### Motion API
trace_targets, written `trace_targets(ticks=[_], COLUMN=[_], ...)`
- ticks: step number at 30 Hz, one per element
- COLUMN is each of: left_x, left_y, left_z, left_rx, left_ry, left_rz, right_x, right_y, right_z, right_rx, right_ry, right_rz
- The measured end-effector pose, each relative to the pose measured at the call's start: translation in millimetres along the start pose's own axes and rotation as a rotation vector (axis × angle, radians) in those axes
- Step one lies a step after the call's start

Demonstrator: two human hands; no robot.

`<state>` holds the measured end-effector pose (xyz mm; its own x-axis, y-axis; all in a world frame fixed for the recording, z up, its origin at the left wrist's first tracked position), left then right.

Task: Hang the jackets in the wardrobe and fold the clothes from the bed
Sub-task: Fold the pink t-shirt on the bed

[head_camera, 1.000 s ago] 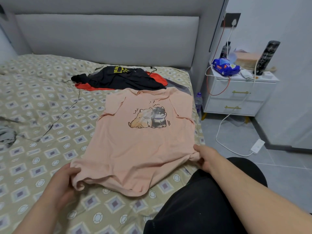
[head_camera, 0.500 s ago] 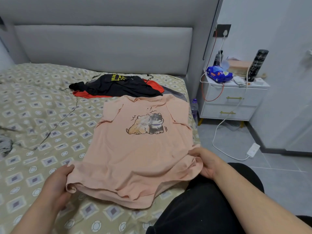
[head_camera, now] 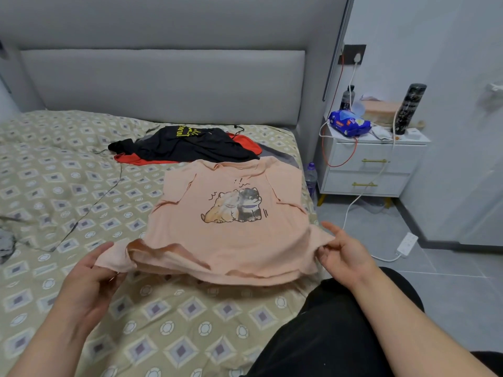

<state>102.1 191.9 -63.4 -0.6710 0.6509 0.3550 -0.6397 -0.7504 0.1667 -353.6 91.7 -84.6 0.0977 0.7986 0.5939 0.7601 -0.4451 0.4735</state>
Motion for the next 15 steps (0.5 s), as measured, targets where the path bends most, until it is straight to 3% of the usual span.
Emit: trace_targets(ticks=[3,8,11,15], left_x=[-4.5,-10.8,-17.4,-35.7], left_y=[5.4,16.1,21.5,15.7], left_z=[-5.1,-14.0,-18.8,-24.8], left_rx=[-0.126,-0.157,-0.181,-0.334], left_ry=[0.067,0.079,0.058,0.126], left_rz=[0.046,0.082,0.111,0.173], right_x=[-4.4,-7.9,-10.6,-23.5], right_y=[-1.8,1.4,5.8,6.4], right_z=[3.8,17.6,20.8,13.8], right_rx=[0.147,1.032,1.176,1.120], right_ry=[-0.090,-0.573,-0.678,-0.717], right_rz=[0.040,0.269,0.319,0.494])
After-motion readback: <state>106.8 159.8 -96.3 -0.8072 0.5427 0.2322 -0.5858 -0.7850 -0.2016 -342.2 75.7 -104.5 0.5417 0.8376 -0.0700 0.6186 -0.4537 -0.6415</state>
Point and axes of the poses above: each hand's wrist, its own x-axis away from the middle knuckle, its own y-axis out of the palm, z = x × y, the point moved 2 cm from there along -x, towards the middle knuckle, and after that the axes turned 13 degrees about z, right-handed, at the moved point
